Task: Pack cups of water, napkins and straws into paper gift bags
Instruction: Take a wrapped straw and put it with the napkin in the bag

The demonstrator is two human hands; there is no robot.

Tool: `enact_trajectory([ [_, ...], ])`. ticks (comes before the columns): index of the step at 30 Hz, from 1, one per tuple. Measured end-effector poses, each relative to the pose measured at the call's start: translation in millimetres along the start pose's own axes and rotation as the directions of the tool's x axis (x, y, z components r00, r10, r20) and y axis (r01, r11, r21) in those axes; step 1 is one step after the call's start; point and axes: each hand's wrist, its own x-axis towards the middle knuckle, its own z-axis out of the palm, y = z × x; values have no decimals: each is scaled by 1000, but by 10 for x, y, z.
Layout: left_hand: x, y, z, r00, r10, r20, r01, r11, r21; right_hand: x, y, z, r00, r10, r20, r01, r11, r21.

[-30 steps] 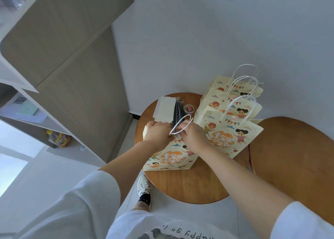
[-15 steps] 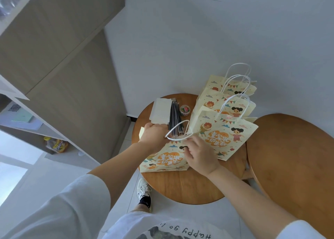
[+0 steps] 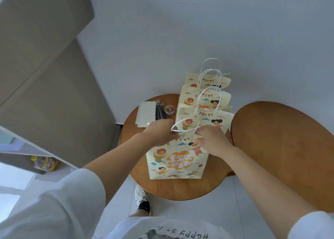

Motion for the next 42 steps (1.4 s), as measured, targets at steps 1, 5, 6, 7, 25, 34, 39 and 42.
enact_trajectory([
  [1, 19, 33, 11, 1000, 15, 26, -16, 999, 48, -27, 87, -29, 1000, 21, 6, -21, 1000, 3],
  [5, 116, 128, 155, 994, 54, 91, -82, 934, 347, -171, 391, -46, 996, 88, -24, -89, 995, -44],
  [6, 150, 147, 199, 995, 51, 83, -78, 926, 369, -190, 460, -40, 993, 107, -53, -110, 993, -51],
  [7, 184, 169, 246, 996, 60, 62, -79, 922, 379, -206, 519, -38, 988, 132, -77, -136, 990, -46],
  [25, 214, 269, 505, 988, 84, -126, -63, 984, 164, -399, 556, 309, 916, 238, -323, -316, 924, -215],
  [34, -328, 91, 423, 989, 51, -141, -47, 998, 36, -697, 66, 429, 851, 269, -452, -309, 951, -15],
  [39, -992, -261, 309, 985, -9, -172, 8, 1000, -7, -894, -775, 596, 883, 241, -402, -244, 969, 45],
  [42, -1548, -627, 200, 982, -26, -188, 23, 1000, -15, -965, -1485, 735, 915, 136, -381, -120, 991, 65],
])
